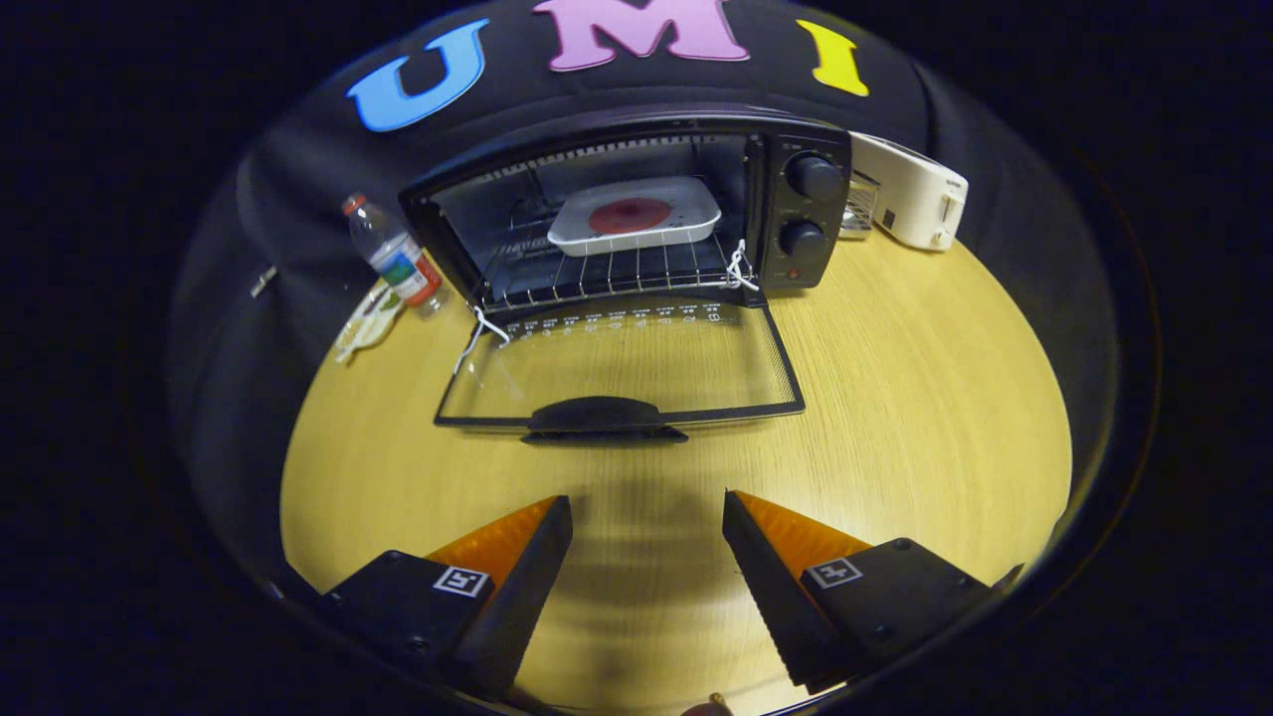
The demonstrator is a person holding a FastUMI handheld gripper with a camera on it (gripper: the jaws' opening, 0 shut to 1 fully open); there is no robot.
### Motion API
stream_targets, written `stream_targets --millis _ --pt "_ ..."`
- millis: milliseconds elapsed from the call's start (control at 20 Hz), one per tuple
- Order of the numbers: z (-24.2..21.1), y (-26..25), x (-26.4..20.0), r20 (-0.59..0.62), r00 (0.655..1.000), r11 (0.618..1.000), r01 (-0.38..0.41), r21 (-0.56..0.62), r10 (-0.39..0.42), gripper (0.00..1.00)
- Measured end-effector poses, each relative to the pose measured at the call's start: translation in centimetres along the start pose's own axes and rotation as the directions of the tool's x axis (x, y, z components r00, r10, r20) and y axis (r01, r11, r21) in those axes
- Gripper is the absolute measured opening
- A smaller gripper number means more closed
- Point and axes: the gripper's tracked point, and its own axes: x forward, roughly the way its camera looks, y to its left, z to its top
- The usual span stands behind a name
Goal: Open the toaster oven, put the food inside, and close the toaster oven door.
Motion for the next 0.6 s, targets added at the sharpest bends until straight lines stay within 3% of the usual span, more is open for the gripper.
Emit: stream_targets --millis 350,600 --pt "0.7 -0.1 3.6 0.003 0.997 0.996 0.082 -0.036 -0.082 0.99" --pt "1.7 1.4 5.5 -0.005 0.996 0.994 0.084 -0.065 -0.084 1.00"
